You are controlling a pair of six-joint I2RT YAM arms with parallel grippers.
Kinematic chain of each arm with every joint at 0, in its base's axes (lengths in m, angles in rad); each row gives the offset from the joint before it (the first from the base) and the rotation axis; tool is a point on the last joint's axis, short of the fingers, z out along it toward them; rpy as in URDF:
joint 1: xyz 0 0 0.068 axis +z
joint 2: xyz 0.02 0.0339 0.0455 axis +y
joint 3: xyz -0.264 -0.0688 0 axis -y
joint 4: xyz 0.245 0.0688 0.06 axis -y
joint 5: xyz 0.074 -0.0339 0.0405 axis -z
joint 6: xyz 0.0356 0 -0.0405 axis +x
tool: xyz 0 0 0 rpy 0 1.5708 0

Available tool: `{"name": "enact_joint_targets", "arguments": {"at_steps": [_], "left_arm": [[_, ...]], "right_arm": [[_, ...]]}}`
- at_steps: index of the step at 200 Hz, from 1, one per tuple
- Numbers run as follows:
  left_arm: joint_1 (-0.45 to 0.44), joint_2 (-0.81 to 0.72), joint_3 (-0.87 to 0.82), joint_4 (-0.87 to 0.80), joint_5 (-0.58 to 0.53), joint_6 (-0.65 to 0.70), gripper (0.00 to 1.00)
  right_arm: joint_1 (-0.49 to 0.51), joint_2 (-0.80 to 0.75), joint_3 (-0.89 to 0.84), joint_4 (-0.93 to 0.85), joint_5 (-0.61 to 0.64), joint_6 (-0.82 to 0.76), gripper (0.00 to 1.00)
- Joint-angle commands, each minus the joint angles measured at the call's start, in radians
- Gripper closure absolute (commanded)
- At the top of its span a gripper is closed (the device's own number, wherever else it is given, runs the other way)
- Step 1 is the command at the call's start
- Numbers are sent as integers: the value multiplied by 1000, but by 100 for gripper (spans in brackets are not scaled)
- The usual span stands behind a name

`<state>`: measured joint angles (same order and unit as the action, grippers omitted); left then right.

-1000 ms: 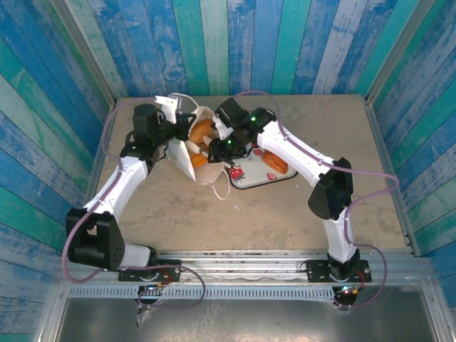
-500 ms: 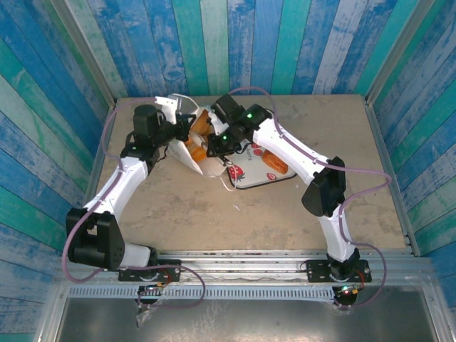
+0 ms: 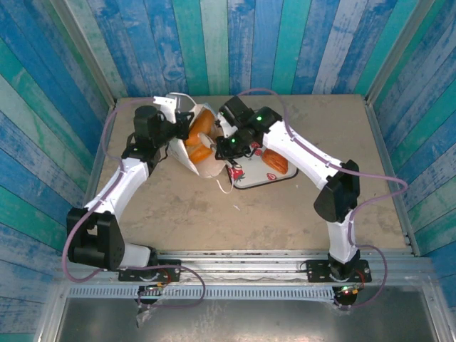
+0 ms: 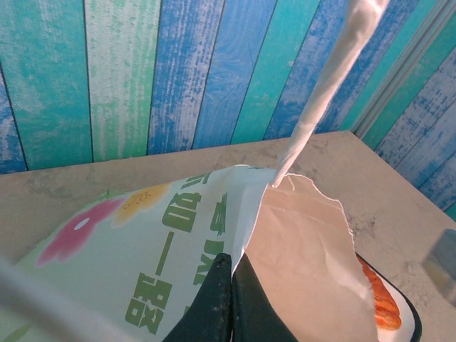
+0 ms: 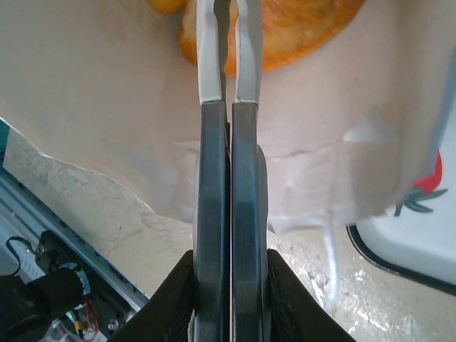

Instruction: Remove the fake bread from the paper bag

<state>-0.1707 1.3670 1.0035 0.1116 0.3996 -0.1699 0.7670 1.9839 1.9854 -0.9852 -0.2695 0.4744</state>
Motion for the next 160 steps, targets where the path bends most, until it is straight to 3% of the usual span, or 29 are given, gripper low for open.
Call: {"name": "enact_joint_targets", "arguments": {"at_steps": [1, 73, 160], "left_arm": [[0, -32, -25, 56, -44, -33, 100], [-1, 15, -40, 66, -73, -72, 100], [-1, 39, 0, 34, -38, -61, 100]], "right_arm": [[-23, -61, -59, 83, -5, 51, 84], [-31, -55, -67, 101, -55, 29, 89], [9, 27, 183, -194, 58, -112, 85]]}}
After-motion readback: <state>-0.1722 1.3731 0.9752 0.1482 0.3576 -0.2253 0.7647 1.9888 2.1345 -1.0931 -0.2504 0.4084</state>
